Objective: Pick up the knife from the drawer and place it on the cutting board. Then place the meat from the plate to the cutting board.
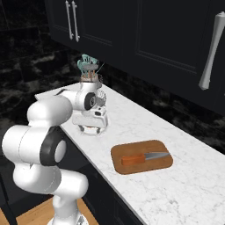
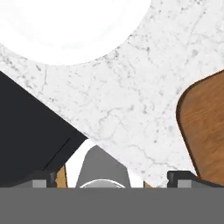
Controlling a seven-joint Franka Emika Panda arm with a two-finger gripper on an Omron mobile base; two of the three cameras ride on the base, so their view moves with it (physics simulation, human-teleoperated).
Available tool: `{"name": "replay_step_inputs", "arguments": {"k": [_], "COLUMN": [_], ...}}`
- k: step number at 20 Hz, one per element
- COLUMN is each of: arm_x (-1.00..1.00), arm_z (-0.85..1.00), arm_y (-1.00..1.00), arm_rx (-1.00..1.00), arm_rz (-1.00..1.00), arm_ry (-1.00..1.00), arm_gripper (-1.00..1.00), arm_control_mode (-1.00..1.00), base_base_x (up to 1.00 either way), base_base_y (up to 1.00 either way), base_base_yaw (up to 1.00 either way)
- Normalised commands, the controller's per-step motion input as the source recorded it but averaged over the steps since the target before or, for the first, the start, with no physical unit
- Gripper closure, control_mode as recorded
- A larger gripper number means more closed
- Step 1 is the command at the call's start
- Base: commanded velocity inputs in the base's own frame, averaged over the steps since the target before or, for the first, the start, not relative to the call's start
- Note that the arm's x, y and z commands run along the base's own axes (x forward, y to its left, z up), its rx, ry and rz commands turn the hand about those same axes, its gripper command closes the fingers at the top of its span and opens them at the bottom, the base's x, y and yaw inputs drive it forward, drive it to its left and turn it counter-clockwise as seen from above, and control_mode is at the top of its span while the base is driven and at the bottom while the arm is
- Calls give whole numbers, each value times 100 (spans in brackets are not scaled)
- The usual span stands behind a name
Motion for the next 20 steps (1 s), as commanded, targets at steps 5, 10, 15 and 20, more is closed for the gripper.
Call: {"name": "replay_step_inputs", "arguments": {"k": [5,10,15,20], "arm_x": [18,32,39,43], "arm_z": [3,1,0,0], "arm_y": [27,15,46,30], "arm_rx": [0,0,0,3], "arm_rz": [58,59,42,25], "arm_ry": [16,16,12,5], "arm_gripper": [-100,-100,-100,-100], "arm_control_mode": [-100,-100,-100,-100], "base_base_x": [0,0,0,0], "base_base_y": [0,0,0,0], "base_base_yaw": [0,0,0,0]}}
